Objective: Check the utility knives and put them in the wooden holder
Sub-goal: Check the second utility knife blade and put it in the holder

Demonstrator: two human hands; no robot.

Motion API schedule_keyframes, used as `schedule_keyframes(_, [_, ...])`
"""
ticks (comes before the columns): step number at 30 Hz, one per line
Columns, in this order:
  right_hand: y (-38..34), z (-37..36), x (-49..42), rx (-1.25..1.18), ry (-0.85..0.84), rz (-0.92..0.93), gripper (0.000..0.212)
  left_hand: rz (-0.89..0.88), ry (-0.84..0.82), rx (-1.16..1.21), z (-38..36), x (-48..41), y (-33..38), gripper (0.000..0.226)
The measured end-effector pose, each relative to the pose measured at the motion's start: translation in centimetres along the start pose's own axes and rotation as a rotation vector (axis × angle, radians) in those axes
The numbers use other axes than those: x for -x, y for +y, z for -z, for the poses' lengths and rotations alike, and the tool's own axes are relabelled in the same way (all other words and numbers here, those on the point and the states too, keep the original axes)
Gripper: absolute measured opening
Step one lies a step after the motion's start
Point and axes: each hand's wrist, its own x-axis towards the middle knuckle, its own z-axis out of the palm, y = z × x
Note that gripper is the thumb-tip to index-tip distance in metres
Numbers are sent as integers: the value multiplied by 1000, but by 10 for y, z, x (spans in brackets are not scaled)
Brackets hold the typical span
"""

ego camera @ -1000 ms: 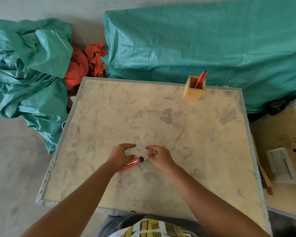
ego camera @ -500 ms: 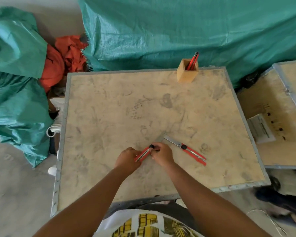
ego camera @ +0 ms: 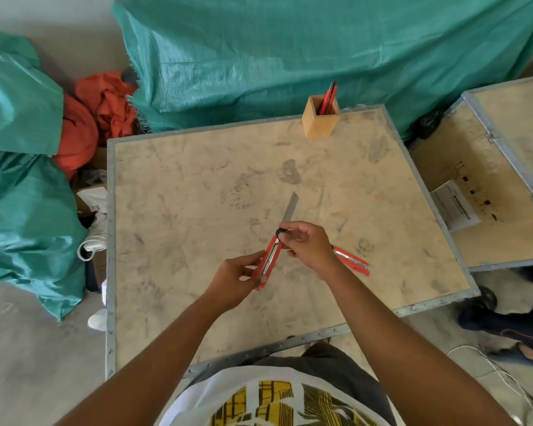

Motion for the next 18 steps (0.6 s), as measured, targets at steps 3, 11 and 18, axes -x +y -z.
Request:
schedule_keyframes(3, [-24, 25, 2, -23, -38, 62, 20, -40, -71, 97, -7, 6, 29, 67])
schedule_keyframes(11, [-58, 101, -1, -19, -140, 225, 22, -118, 95, 173, -70, 2, 91, 62])
schedule_keyframes(18, [-72, 159, -4, 208, -382, 329, 23, -145, 270, 484, -122, -15, 125, 49])
